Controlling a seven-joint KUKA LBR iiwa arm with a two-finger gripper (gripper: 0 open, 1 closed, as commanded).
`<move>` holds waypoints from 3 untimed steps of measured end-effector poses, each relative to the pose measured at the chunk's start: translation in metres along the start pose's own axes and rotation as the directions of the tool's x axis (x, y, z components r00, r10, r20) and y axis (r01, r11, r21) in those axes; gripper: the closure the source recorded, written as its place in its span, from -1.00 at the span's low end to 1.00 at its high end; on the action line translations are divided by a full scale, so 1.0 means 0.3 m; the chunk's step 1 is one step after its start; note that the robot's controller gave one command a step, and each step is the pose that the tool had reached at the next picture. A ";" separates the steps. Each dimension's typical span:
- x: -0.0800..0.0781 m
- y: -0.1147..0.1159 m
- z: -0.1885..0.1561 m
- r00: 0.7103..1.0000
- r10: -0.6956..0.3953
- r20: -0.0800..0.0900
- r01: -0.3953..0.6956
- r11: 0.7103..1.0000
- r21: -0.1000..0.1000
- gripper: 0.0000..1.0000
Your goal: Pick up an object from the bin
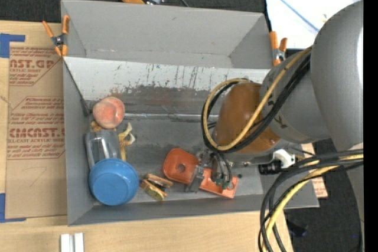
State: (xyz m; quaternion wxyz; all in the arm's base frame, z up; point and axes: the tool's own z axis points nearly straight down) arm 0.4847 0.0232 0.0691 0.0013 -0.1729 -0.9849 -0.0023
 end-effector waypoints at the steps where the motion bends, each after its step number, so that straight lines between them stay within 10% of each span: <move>1: 0.004 0.001 -0.054 1.000 -0.001 -0.003 0.001 1.000 0.000 1.00; 3: 0.010 0.001 -0.289 1.000 -0.002 -0.010 0.002 1.000 0.003 1.00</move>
Offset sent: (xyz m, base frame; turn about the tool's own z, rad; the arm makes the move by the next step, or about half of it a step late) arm -0.0009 0.0002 0.0512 -0.0003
